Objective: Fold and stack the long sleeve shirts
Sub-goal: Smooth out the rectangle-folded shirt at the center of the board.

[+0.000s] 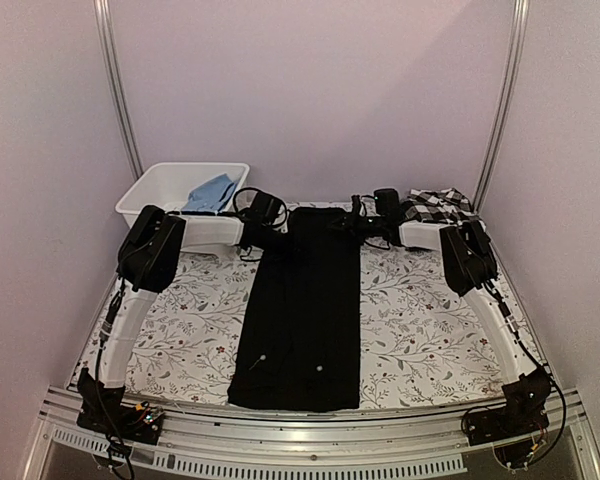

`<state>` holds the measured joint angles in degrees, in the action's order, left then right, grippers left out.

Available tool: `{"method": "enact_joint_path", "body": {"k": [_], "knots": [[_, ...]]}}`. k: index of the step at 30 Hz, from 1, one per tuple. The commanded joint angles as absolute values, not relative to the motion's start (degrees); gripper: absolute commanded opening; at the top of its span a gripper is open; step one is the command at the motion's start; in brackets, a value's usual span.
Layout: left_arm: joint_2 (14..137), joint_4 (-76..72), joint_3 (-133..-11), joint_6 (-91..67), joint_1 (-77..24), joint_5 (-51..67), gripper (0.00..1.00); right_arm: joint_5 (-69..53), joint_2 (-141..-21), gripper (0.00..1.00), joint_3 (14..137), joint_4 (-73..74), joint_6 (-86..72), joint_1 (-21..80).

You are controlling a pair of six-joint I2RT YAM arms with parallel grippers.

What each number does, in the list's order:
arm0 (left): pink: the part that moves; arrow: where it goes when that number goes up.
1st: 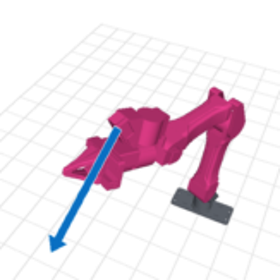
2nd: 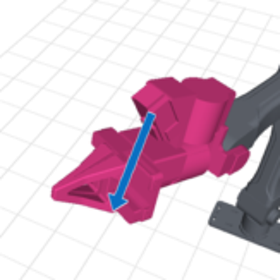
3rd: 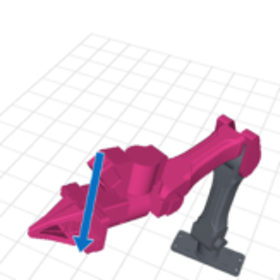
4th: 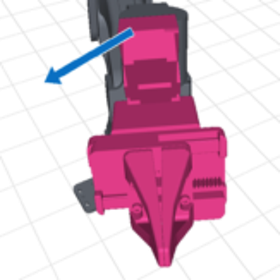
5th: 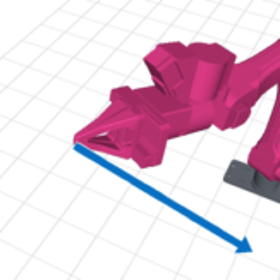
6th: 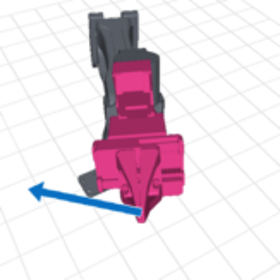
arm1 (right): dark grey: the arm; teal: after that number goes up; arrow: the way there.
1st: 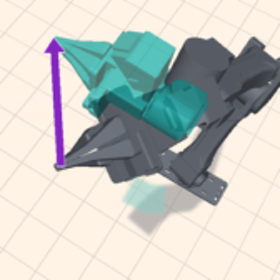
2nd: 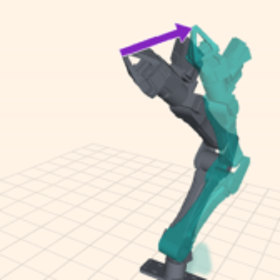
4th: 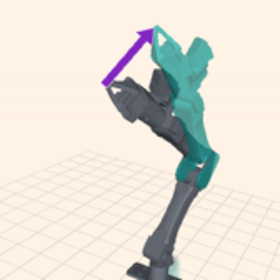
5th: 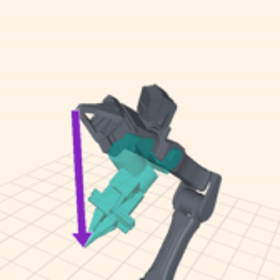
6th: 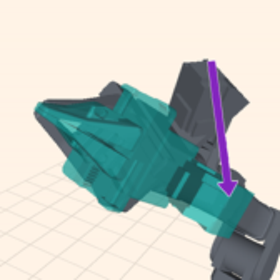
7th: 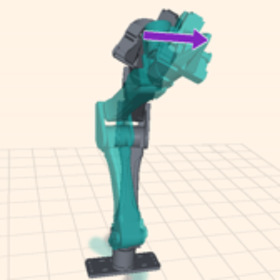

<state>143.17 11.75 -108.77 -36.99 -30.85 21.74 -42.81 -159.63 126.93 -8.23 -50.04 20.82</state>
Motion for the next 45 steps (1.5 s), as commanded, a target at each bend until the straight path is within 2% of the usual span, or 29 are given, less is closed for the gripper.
{"method": "enact_joint_path", "body": {"k": [1, 8, 12, 17, 22, 28, 34, 45], "knots": [[142.3, 14.9, -107.2, -36.6, -30.2, 19.6, 0.11, -44.5, -161.7, 0.12, 130.1, -10.0, -54.0, 19.7], [139.1, 18.2, -110.5, -31.5, -29.3, 18.6, 0.11, -46.1, -155.7, 0.22, 129.6, -3.4, -48.5, 19.6], [136.5, 20.0, -111.8, -29.6, -29.1, 17.9, 0.11, -44.9, -145.9, 0.30, 120.4, -0.9, -42.7, 20.1], [129.4, 17.2, -103.6, -30.2, -30.5, 18.3, 0.10, -44.1, -135.1, 0.34, 107.0, -0.1, -37.5, 23.2], [125.1, 14.0, -93.6, -32.5, -31.9, 19.4, 0.08, -43.6, -129.4, 0.34, 97.3, -0.5, -36.4, 27.2], [123.4, 11.6, -85.3, -34.6, -32.0, 16.8, 0.07, -43.0, -129.1, 0.34, 91.9, -4.1, -38.6, 31.4], [127.4, 14.1, -87.1, -34.1, -31.9, 14.7, 0.05, -41.3, -133.3, 0.30, 90.7, -5.1, -40.1, 32.4], [127.1, 17.6, -89.6, -31.6, -31.0, 11.9, 0.05, -38.2, -136.8, 0.31, 89.8, -3.0, -39.4, 32.3]]}}
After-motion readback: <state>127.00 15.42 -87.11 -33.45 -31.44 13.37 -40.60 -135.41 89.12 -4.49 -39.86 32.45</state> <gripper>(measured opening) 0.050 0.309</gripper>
